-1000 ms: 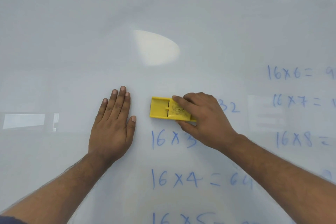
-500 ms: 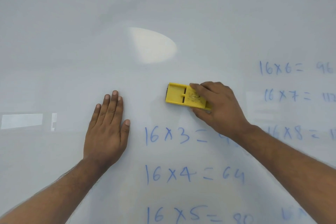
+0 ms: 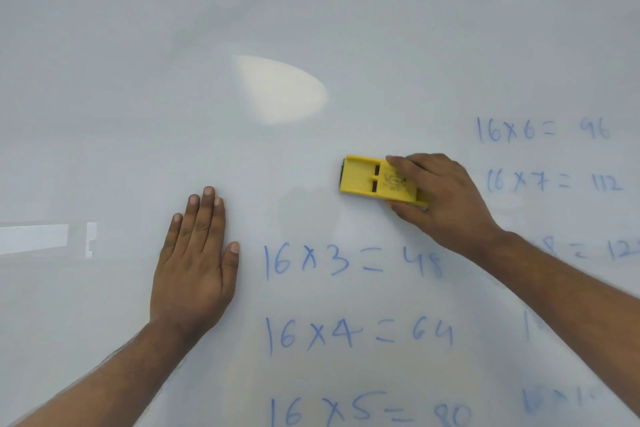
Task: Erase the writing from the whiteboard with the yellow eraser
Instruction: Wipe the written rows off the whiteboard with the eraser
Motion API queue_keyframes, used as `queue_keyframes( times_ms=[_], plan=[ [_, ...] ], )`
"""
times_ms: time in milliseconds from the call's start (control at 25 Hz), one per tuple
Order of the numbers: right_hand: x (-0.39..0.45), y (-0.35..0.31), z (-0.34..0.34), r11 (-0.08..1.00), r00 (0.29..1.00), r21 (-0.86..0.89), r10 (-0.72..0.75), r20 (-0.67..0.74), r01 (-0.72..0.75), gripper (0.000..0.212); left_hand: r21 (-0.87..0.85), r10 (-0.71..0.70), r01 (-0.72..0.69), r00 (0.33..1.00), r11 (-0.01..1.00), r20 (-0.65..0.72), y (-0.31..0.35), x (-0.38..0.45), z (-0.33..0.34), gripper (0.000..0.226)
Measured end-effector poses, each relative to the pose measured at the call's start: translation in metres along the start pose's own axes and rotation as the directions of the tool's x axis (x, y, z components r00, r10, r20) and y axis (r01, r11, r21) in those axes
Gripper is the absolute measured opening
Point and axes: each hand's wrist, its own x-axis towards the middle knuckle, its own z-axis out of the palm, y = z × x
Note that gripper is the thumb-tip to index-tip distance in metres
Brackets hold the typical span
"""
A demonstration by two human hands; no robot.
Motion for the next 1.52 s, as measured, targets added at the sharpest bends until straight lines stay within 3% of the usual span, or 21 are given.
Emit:
queue_keyframes(
  times_ms=[160,360,480,640,1040,1320,1520],
  plan=[
    [-0.009,-0.011,0.009,0.999,1.0,0.045,-0.015,-0.017,0.015,0.054,0.007,0.003,-0.003,1.0,1.0,0.012,0.001,-0.005,0.0,0.065],
    [-0.045,0.007,-0.002,0.996,0.994,0.019,-0.09,0.063,0.089,0.052,0.007,0.009,-0.009,1.0,1.0,0.007,0.001,-0.006,0.001,0.064],
    [-0.039,0.026,-0.012,1.0,1.0,-0.029,0.004,0.016,-0.004,0.055,0.007,0.007,-0.007,1.0,1.0,0.004,0.002,-0.008,0.001,0.065],
    [-0.023,0.02,-0.009,0.983,0.984,0.064,0.173,-0.043,-0.17,0.06,0.009,0.007,-0.007,1.0,1.0,0.013,0.004,-0.01,0.002,0.065],
    [-0.089,0.023,-0.022,0.997,0.98,0.009,-0.082,0.179,0.082,0.051,0.01,0.03,-0.03,0.999,0.999,0.032,0.005,-0.025,0.005,0.065],
    [-0.078,0.022,-0.023,0.998,0.994,0.014,0.062,0.091,-0.064,0.054,-0.006,0.031,-0.031,0.999,0.999,0.034,0.006,-0.029,0.005,0.066],
    [-0.108,0.01,-0.018,0.999,0.983,0.043,-0.037,0.179,0.03,0.05,0.001,0.039,-0.039,0.998,0.999,0.042,0.005,-0.034,0.007,0.066]
  ],
)
